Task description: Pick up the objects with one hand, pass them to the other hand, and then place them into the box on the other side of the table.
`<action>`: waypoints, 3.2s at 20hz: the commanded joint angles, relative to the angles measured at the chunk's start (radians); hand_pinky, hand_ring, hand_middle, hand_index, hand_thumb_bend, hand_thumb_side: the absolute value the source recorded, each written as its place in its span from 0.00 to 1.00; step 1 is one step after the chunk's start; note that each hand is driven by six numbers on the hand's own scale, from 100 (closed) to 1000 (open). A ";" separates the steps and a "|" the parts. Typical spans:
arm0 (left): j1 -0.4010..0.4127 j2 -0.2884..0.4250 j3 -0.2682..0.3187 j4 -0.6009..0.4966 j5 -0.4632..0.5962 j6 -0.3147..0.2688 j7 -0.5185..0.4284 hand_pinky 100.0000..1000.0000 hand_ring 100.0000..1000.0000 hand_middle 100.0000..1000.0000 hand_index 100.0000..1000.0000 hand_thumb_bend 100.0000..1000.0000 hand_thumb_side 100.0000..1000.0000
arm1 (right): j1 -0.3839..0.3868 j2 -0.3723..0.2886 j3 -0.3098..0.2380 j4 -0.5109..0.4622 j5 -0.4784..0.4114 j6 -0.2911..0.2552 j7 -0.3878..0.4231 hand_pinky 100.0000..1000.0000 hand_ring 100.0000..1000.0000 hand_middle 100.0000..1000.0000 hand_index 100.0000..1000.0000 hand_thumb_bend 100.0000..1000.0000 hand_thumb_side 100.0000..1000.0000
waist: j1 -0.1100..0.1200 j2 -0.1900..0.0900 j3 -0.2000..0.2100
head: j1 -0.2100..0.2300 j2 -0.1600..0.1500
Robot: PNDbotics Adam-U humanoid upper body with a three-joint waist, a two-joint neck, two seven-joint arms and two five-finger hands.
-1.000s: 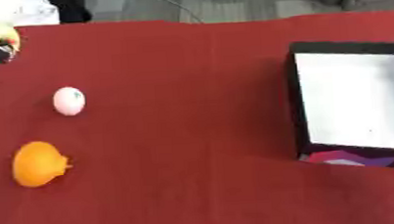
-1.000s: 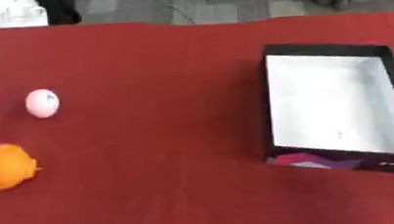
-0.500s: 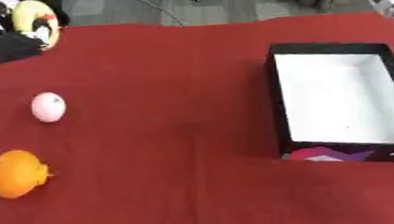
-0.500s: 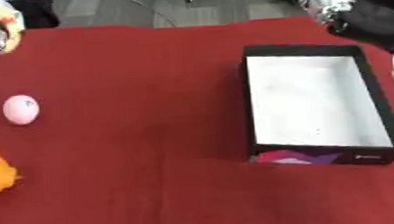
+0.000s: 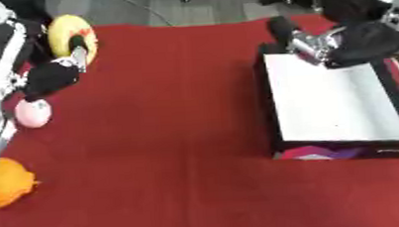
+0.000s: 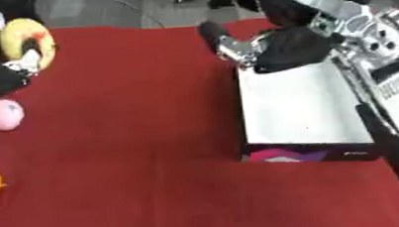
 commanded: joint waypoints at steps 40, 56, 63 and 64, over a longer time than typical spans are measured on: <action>0.034 -0.081 -0.142 -0.091 -0.219 -0.366 0.105 0.57 0.37 0.33 0.41 0.00 0.39 | -0.216 0.104 0.176 0.200 0.228 -0.005 0.070 0.90 1.00 0.79 0.95 0.00 0.10 | -0.013 -0.031 0.007 | -0.049 0.001; 0.029 -0.080 -0.153 -0.111 -0.220 -0.373 0.113 0.55 0.36 0.33 0.42 0.00 0.30 | -0.220 0.100 0.174 0.197 0.219 0.003 0.096 0.91 1.00 0.80 0.96 0.00 0.14 | -0.012 -0.030 0.009 | -0.060 -0.001; 0.017 -0.075 -0.176 -0.122 -0.234 -0.437 0.120 0.56 0.37 0.33 0.41 0.00 0.28 | -0.234 0.103 0.185 0.220 0.225 -0.007 0.106 0.90 1.00 0.80 0.96 0.00 0.13 | -0.013 -0.031 0.013 | -0.065 -0.001; 0.015 -0.076 -0.179 -0.122 -0.233 -0.443 0.119 0.56 0.37 0.33 0.41 0.00 0.28 | -0.237 0.104 0.186 0.221 0.224 -0.009 0.107 0.90 1.00 0.80 0.96 0.00 0.12 | -0.013 -0.031 0.013 | -0.066 -0.001</action>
